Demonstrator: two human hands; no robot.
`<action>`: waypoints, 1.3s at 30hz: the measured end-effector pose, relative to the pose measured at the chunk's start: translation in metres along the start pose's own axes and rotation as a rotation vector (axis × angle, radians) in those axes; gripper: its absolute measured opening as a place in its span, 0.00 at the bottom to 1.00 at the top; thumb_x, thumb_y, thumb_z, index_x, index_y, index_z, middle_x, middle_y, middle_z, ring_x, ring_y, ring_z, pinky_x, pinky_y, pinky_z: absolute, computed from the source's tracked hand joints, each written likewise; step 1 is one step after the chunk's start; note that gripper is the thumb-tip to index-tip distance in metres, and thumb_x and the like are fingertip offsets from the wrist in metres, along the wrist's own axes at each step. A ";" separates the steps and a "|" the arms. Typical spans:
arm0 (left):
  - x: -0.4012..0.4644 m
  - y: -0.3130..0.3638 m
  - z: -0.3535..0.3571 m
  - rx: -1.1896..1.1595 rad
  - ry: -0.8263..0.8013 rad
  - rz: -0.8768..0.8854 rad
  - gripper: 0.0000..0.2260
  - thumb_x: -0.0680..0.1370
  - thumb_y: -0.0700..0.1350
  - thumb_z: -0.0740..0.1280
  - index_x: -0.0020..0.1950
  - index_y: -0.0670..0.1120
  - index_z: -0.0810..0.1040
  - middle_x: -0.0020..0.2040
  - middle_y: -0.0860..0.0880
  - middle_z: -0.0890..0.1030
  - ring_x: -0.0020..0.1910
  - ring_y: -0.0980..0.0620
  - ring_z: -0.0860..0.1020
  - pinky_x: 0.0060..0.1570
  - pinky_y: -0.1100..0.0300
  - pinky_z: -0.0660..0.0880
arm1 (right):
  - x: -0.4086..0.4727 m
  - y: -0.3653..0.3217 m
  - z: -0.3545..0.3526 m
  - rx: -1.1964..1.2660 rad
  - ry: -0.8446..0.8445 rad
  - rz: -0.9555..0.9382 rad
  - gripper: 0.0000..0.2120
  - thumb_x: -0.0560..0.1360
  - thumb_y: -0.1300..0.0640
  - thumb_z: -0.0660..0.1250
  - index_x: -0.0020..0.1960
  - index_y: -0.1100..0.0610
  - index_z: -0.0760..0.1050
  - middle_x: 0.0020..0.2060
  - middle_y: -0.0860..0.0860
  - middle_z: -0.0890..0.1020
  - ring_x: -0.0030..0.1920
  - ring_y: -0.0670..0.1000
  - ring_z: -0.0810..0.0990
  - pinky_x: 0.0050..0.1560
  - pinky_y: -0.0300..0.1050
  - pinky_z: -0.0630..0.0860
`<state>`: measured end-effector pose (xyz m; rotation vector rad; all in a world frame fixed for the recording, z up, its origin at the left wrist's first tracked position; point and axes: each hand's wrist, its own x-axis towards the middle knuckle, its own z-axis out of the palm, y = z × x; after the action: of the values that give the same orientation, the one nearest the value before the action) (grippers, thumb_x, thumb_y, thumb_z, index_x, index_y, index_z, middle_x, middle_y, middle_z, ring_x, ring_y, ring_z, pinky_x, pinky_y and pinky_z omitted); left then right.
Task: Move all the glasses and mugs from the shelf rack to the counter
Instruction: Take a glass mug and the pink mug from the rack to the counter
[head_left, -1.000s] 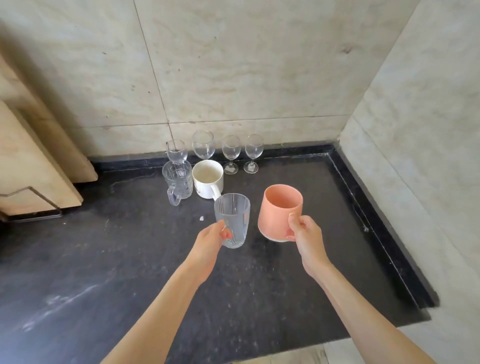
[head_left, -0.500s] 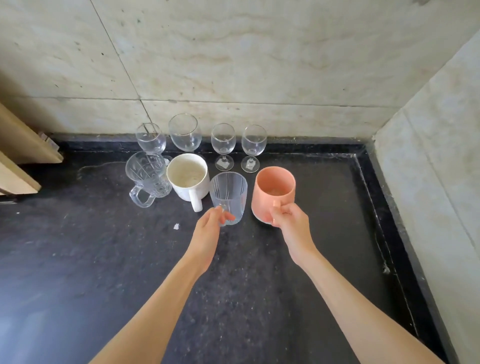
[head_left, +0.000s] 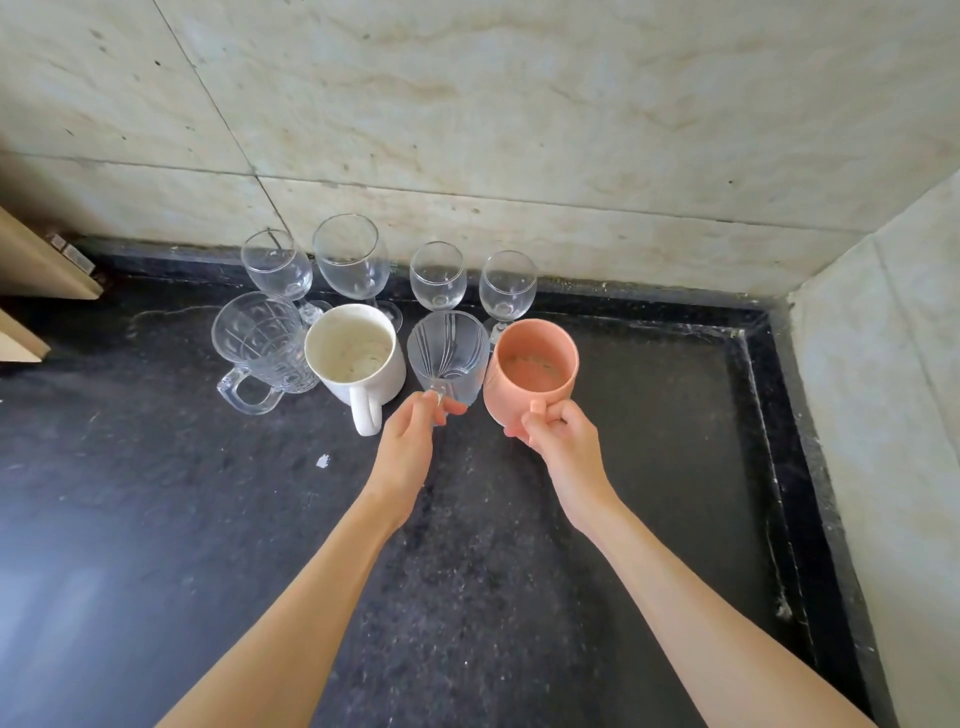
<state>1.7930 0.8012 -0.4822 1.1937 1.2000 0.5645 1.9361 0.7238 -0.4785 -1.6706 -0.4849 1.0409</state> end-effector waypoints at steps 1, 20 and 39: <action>0.001 0.000 0.001 0.009 0.001 0.005 0.16 0.79 0.47 0.54 0.40 0.41 0.76 0.52 0.46 0.81 0.59 0.47 0.74 0.65 0.53 0.66 | 0.001 0.000 -0.001 -0.002 0.002 0.004 0.10 0.76 0.58 0.62 0.37 0.57 0.67 0.31 0.43 0.83 0.47 0.50 0.81 0.52 0.44 0.75; -0.091 0.043 -0.046 0.508 0.069 0.162 0.25 0.78 0.53 0.60 0.73 0.51 0.60 0.72 0.53 0.65 0.70 0.52 0.64 0.68 0.55 0.62 | -0.056 -0.049 -0.023 -0.608 0.053 -0.343 0.20 0.74 0.49 0.63 0.64 0.53 0.68 0.62 0.49 0.74 0.57 0.45 0.70 0.55 0.38 0.66; -0.376 0.084 -0.280 1.132 0.849 0.361 0.29 0.76 0.62 0.52 0.73 0.64 0.42 0.78 0.53 0.45 0.76 0.48 0.40 0.68 0.42 0.31 | -0.307 -0.161 0.207 -1.094 -0.480 -1.313 0.35 0.73 0.38 0.56 0.75 0.44 0.46 0.77 0.51 0.50 0.76 0.53 0.45 0.72 0.63 0.42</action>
<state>1.4329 0.6186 -0.2297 2.2759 2.1832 0.7064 1.6287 0.6696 -0.2220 -1.3547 -2.3634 0.0594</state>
